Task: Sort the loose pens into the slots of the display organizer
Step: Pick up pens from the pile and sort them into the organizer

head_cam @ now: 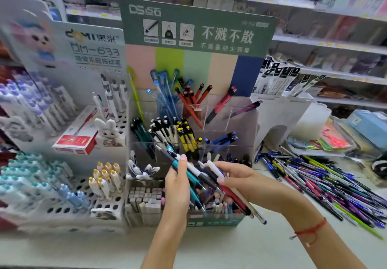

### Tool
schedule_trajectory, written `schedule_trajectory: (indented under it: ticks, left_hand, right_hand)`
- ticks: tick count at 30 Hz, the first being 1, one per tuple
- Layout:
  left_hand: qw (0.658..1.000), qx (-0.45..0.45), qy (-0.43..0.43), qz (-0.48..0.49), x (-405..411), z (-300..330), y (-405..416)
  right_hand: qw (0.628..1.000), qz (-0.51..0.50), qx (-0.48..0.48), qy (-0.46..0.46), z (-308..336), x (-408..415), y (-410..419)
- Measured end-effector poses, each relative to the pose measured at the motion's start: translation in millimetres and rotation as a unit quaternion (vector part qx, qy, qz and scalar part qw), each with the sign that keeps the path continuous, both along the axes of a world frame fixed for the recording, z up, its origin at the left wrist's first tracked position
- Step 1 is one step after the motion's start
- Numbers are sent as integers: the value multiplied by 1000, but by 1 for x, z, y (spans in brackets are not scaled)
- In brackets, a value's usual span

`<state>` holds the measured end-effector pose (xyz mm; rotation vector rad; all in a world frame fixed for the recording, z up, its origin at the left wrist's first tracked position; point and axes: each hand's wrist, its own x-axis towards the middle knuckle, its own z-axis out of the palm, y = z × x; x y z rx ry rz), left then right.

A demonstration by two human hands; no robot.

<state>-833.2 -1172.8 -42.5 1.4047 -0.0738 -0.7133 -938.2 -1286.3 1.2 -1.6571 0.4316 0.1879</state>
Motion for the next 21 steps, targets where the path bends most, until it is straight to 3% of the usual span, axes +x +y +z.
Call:
schedule_trajectory:
  ticks: [9,15,21]
  left_hand:
    - [998,-25,42,47,13,0,27]
    - [999,-14,-8,-30,10,0,36]
    - [999,14,-44,2,2,-7,38]
  right_hand:
    - [997,-13,-67,-30,7,9,7]
    - [993,-20,-111,-25,-3,29,13]
    - [946,-52,-314,-66,-15,44,37]
